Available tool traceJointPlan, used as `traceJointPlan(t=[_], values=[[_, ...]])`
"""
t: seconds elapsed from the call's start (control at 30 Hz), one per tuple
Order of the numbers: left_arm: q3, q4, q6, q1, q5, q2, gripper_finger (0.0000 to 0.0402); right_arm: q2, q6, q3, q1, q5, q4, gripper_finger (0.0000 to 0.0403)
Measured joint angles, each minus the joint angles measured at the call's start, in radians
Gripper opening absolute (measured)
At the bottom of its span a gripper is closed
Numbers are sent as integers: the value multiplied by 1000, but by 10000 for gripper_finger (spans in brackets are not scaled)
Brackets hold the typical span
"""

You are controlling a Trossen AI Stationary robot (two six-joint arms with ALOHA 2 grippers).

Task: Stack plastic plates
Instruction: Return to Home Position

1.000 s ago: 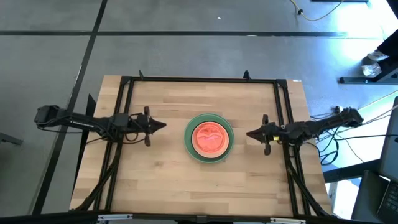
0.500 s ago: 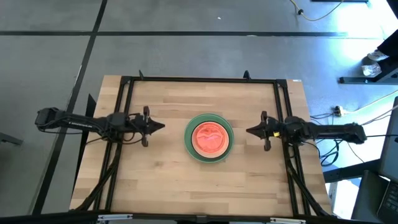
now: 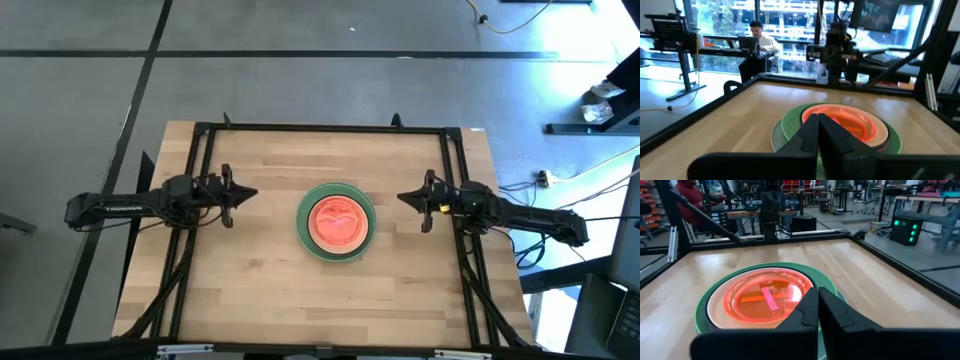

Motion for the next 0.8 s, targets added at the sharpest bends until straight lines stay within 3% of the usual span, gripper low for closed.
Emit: traceJointPlan(t=[0.27,0.43,0.8], values=[[1,-211,-41,11,9,-211,3,0,9,0,0,49,-6,7],[2,-210,10,11,110,-210,4,5,-7,0,1,61,-6,7],[3,-220,0,11,55,-199,4,5,-1,1,1,53,-11,7]])
